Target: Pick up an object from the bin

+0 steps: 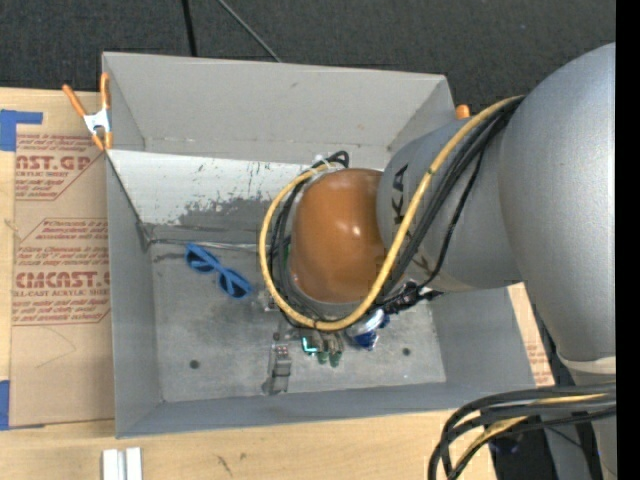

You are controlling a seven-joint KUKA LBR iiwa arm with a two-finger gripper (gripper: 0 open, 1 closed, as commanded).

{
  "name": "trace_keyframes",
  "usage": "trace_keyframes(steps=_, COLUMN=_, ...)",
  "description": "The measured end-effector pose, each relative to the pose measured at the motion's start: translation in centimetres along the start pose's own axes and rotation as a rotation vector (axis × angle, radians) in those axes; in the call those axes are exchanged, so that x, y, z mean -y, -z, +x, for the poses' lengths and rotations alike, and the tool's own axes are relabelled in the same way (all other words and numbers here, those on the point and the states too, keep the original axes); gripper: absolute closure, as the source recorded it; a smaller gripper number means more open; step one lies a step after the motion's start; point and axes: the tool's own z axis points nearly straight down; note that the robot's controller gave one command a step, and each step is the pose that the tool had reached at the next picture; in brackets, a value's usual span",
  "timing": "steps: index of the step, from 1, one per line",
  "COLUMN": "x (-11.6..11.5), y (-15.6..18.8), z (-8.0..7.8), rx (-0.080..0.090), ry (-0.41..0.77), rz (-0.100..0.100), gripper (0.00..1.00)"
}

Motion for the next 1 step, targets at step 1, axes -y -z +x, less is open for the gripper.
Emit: trace_keyframes(steps=1, x=-0.92, y=-3.74, z=-6.72, rx=0.010, ry=-0.068, rz=-0.002, gripper=0.00)
